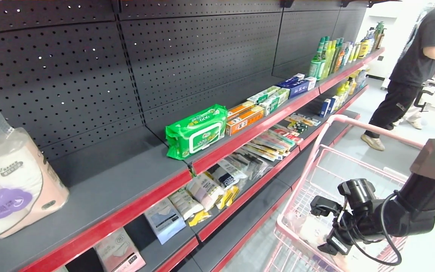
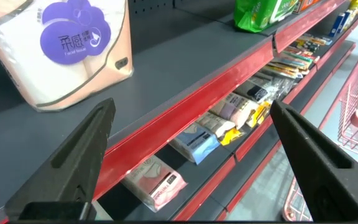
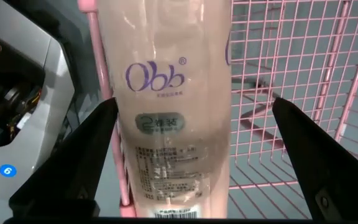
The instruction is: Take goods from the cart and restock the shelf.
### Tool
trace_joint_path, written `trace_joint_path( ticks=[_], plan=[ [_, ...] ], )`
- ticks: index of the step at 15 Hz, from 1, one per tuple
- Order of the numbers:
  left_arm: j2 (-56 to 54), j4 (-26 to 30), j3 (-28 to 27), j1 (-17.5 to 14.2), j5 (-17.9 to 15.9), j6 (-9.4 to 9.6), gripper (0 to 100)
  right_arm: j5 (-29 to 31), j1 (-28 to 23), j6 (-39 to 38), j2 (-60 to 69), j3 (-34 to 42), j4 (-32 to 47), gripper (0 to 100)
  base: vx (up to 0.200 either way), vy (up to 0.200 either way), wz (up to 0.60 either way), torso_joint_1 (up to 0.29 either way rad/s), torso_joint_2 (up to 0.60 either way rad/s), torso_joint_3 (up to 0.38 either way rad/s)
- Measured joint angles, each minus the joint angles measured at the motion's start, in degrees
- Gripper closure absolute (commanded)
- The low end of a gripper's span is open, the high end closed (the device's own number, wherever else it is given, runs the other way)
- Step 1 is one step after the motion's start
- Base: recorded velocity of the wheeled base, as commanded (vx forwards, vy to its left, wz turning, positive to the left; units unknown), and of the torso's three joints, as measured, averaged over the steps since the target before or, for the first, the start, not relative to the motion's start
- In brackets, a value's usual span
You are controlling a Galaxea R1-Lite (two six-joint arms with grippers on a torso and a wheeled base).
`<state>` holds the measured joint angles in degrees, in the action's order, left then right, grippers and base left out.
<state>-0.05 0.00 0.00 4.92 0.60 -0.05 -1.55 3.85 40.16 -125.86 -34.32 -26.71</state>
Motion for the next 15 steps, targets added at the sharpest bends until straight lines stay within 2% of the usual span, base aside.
trace_joint_path(
  ticks=[6, 15],
  plan=[
    [0.0, 0.0, 0.0, 0.0, 0.0, 0.12, 0, -0.6, 0.0, 0.4, -3.3, -5.1, 0.4, 0, 0.000, 0.000, 0.00, -0.004, 0.01, 0.004],
    [0.0, 0.0, 0.0, 0.0, 0.0, 0.15, 0, -3.3, 0.6, -0.4, -8.5, -7.4, 0.2, 0, 0.000, 0.000, 0.00, 0.000, 0.00, 0.000]
  ],
)
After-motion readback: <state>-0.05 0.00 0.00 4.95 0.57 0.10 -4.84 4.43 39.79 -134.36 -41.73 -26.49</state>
